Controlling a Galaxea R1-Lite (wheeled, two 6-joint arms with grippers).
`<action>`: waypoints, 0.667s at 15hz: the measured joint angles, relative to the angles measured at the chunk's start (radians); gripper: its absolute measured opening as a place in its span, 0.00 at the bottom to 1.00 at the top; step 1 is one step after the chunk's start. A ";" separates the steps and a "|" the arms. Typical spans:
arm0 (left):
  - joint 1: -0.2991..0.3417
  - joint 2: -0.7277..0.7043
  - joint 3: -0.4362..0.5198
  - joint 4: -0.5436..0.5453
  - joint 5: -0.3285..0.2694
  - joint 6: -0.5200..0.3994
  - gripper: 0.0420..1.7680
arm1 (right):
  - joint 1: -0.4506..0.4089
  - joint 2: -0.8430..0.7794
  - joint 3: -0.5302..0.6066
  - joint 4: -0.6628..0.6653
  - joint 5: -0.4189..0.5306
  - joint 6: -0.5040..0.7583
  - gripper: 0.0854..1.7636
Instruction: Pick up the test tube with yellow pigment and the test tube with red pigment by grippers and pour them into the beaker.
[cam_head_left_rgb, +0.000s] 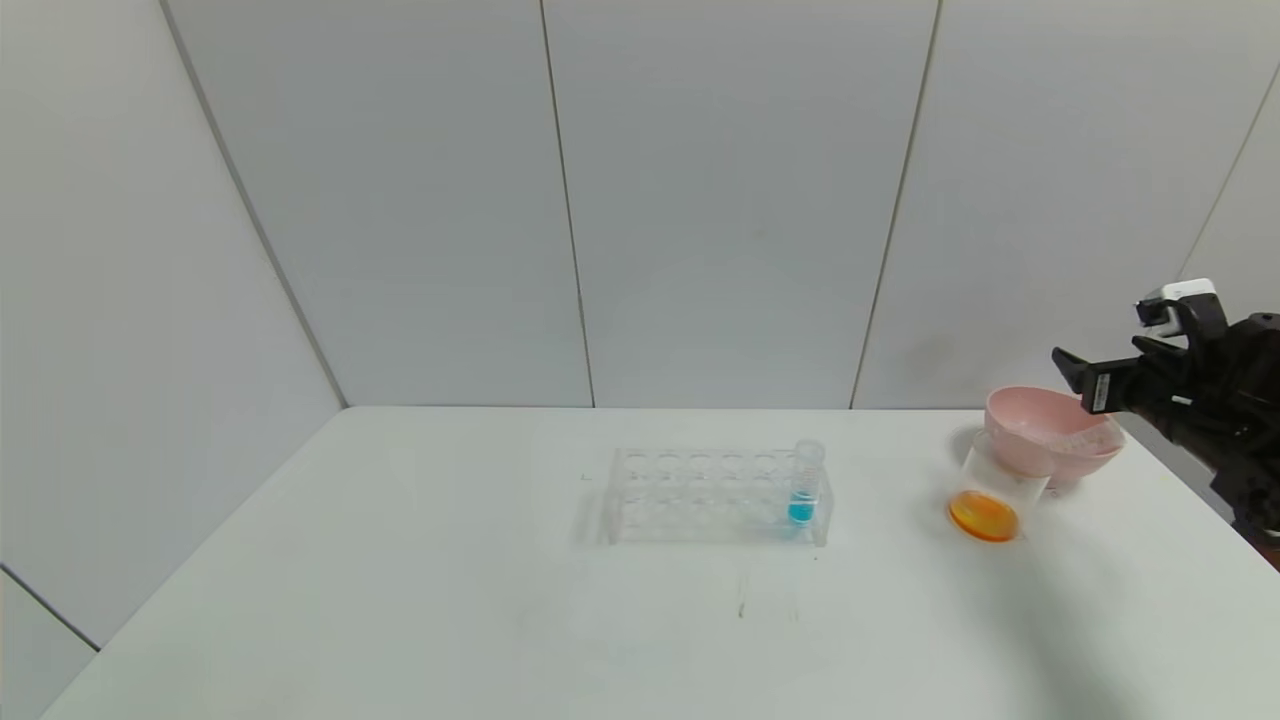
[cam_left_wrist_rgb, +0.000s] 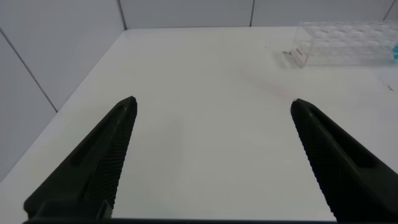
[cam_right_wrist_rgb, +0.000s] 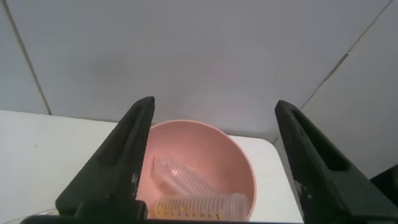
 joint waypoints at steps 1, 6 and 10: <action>0.000 0.000 0.000 0.000 0.000 0.000 1.00 | -0.003 -0.018 0.001 0.003 -0.010 0.001 0.80; 0.000 0.000 0.000 0.000 0.000 0.000 1.00 | -0.016 -0.240 0.067 0.037 -0.088 0.029 0.88; 0.000 0.000 0.000 0.000 0.000 0.000 1.00 | -0.001 -0.597 0.236 0.139 -0.166 0.052 0.92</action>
